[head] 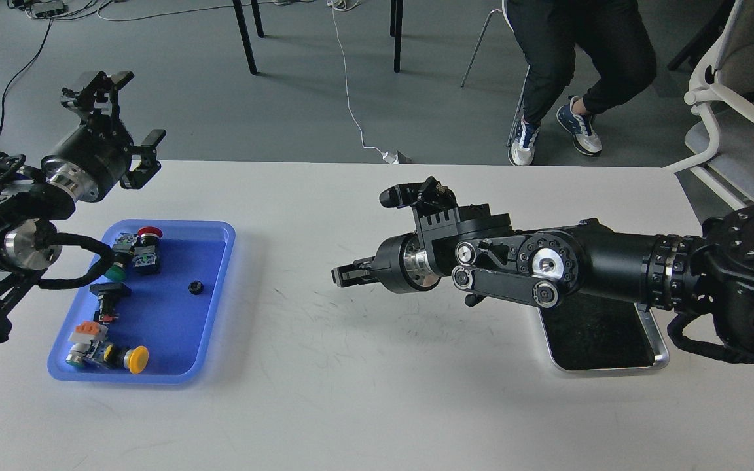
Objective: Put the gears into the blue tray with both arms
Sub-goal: 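Carry the second gear with the right gripper to the table center and release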
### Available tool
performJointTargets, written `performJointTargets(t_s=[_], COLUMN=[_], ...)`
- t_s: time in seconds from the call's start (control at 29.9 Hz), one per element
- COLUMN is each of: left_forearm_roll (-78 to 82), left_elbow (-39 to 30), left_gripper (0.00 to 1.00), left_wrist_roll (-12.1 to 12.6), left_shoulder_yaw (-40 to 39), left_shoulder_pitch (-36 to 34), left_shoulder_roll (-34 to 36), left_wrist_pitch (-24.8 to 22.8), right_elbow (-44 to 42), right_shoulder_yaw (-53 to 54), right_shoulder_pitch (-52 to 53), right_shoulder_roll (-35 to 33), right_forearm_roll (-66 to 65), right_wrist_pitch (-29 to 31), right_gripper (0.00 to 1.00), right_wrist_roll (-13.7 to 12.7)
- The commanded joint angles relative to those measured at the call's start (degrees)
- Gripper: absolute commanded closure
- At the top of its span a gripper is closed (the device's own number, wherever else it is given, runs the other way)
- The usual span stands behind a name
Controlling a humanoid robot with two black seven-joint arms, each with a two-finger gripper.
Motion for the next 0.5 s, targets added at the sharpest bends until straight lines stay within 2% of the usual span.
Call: performJointTargets(t_s=[0.0,0.3,0.47], left_forearm_roll=[0.0,0.0,0.0], left_elbow=[-0.05,-0.05,-0.05], left_gripper=[0.02,0.02,0.02], left_wrist_roll=[0.0,0.0,0.0], left_shoulder_yaw=[-0.12,-0.21,-0.21], left_shoulder_pitch=[-0.07,-0.6,-0.69], left_shoulder_roll=[-0.17,-0.35,-0.35], left_wrist_pitch=[0.07,0.07,0.07], right_elbow=[-3.82,-3.66,0.29], right_shoulder_yaw=[-0.02,0.94,0.94], right_shoulder_pitch=[-2.14,-5.22,-4.96], right_shoulder_roll=[0.28,0.28,0.28], right_forearm_roll=[0.01,0.97,4.22], right_wrist_pitch=[-1.39,-4.91,-5.35], right_gripper=[0.98,0.97,0.97], right_wrist_roll=[0.01,0.28,0.54])
